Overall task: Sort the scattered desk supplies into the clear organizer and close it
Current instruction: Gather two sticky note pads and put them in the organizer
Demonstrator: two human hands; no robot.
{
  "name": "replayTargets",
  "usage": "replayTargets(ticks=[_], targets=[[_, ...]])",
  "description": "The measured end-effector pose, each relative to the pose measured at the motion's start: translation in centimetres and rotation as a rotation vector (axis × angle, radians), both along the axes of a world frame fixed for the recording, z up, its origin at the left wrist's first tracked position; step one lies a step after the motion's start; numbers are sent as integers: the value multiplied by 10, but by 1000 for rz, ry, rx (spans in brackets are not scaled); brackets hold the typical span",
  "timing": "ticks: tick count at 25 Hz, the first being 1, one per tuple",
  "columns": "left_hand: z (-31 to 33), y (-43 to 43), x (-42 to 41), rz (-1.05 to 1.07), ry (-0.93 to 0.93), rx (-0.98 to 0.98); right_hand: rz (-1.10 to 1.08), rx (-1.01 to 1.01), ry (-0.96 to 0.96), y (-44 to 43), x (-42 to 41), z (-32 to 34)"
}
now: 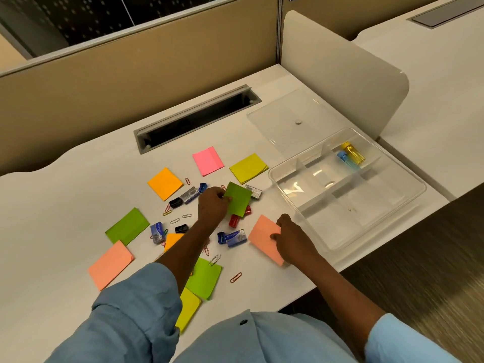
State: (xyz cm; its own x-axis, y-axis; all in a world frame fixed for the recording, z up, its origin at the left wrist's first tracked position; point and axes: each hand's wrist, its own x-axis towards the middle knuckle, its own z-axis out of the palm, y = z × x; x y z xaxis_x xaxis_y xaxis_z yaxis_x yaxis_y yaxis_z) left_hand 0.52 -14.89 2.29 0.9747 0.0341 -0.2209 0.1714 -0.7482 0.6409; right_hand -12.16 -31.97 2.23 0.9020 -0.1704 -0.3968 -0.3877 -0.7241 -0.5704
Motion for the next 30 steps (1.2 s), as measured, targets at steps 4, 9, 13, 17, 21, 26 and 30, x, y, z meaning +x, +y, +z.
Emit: replayTargets(ticks=[4, 9, 13, 17, 21, 26, 30], targets=[[27, 6, -8, 260, 83, -391, -196, 229, -166, -11, 9, 19], [62, -7, -28, 348, 208, -828, -481, 520, -325, -18, 22, 42], [72, -30, -51, 205, 312, -979, -561, 734, -308, -24, 28, 50], [74, -47, -66, 149, 200, -708, -536, 791, -298, -26, 27, 51], [68, -55, -70, 112, 114, -483, -552, 805, -284, -33, 25, 49], [60, -69, -71, -16, 111, -322, -521, 754, -243, -38, 22, 44], [57, -91, -73, 55, 187, -445, -426, 614, -267, -51, 18, 44]])
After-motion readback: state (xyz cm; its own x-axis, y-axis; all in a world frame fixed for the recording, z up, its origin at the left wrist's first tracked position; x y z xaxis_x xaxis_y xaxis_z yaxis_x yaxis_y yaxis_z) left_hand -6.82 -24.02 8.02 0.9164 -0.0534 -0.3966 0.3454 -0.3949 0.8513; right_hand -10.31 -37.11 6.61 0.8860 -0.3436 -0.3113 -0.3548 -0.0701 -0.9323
